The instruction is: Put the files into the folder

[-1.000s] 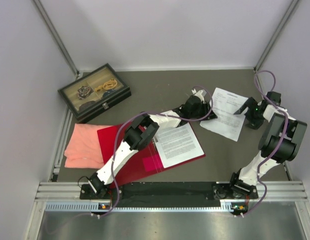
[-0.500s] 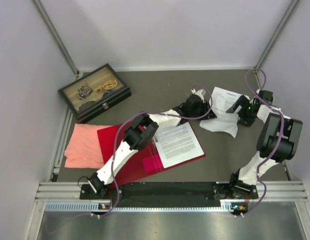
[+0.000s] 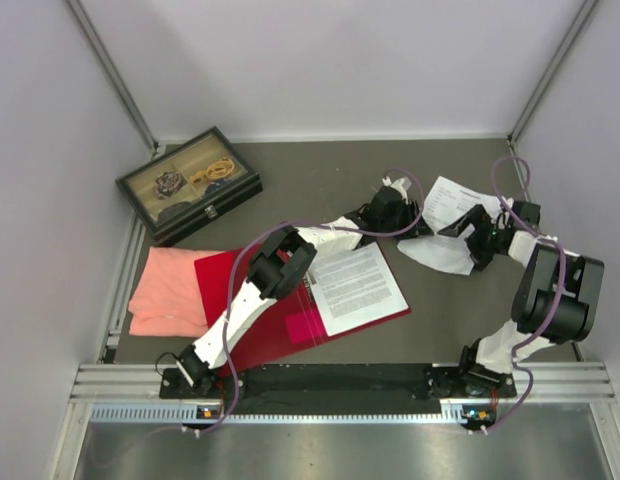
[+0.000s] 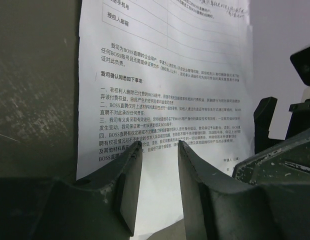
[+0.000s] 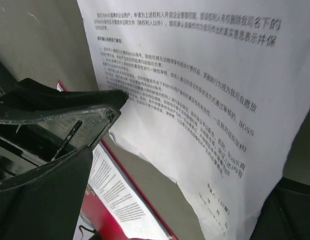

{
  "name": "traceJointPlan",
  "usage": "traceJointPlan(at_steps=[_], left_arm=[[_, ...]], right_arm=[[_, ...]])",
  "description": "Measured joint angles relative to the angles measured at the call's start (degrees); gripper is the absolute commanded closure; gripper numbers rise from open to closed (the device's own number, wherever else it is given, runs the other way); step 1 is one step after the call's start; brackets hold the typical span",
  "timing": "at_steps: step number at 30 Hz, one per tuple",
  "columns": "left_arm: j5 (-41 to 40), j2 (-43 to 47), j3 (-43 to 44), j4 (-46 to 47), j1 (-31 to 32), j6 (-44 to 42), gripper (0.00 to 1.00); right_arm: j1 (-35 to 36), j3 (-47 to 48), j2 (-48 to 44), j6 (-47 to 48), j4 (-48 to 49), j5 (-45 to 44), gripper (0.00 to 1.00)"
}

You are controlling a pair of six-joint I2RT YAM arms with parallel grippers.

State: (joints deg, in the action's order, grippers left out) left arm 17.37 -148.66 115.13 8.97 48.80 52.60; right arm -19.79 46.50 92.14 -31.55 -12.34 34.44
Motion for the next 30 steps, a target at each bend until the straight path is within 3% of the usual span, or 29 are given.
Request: traceJointPlan(at_steps=[3,9,13,15,18,19,26,30], left_arm=[[0.09,0.00,0.04,-0.04,0.00,0.02,0.59],[0.46,0.00,0.83,-1.62,0.00,-0.22,0.59],[1.14,0.00,1.73,-3.45,0.00,-0.59,0.58],[1.44,0.00,2.29,-4.61,0.00,-0.90,0.57],[2.34,-0.17,3.82,-7.08,0.00,-1.79,0.54],[2.80,-0.26,4.72,-8.28,0.00,-2.21,0.52],[4.02,1.84,6.03,-14.32,0.00,-6.80,0.45],[4.00,10.62,0.57,-17.73,-0.02,-10.91,0.44]], right_arm=[[-0.39,-1.55,-1.84,-2.16,0.57,-0.04,0.05],[-1.75,-1.62,-3.37,-3.61,0.79,-3.89,0.25],[-2.14,-1.62,-3.37,-3.54,1.03,-6.64,0.56],[-2.12,-1.64,-3.34,-3.45,1.38,-7.28,0.65],[-2.12,-1.64,-2.82,-3.26,2.47,-8.17,0.96],[-2.12,-1.62,-2.56,-3.08,2.73,-8.39,1.00],[-2.03,0.66,-2.64,-0.24,-0.63,-11.69,1.00],[0.42,3.98,-7.50,2.78,-5.79,-15.50,1.00]])
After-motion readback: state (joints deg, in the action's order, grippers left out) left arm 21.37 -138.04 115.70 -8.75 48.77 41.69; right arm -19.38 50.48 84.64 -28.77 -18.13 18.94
